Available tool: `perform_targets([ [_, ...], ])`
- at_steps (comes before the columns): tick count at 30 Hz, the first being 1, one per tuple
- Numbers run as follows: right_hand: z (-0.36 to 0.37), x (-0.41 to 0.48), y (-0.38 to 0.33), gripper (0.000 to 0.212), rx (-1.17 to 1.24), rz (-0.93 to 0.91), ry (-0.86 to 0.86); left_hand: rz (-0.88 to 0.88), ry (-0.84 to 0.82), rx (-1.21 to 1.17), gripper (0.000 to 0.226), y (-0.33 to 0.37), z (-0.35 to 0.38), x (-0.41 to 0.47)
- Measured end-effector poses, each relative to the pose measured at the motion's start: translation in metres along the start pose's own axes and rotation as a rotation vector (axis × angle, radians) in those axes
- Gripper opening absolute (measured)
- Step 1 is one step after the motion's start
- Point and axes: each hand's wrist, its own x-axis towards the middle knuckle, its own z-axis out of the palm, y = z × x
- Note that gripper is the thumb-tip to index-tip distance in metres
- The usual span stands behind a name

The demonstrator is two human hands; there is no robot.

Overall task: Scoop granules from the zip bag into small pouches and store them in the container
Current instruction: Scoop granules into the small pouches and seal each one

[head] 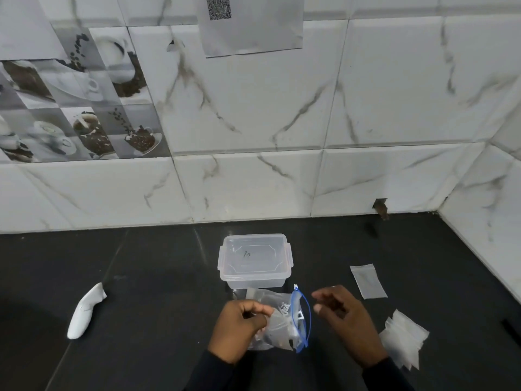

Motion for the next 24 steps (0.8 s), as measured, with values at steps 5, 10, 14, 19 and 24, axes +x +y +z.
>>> perform_targets([
  [5,-0.007,-0.007,-0.038,0.030,-0.247,-0.354,-0.196,0.111,-0.068,-0.031,0.018,0.043,0.025,0.008],
  [10,-0.046,0.010,-0.074,0.005,-0.084,-0.427,0.071,0.370,-0.086,-0.136,0.025,0.093,0.037,0.018],
  [14,-0.071,0.002,-0.077,0.008,0.074,-0.295,0.074,0.433,-0.182,-0.020,0.022,0.096,0.053,0.022],
  [19,-0.077,-0.018,-0.027,0.030,0.306,-0.001,0.168,0.315,-0.252,-0.092,0.008,0.059,0.103,0.028],
  [24,-0.076,-0.051,0.050,0.010,0.280,0.305,0.169,0.163,-0.263,-0.027,0.010,0.018,0.157,0.041],
])
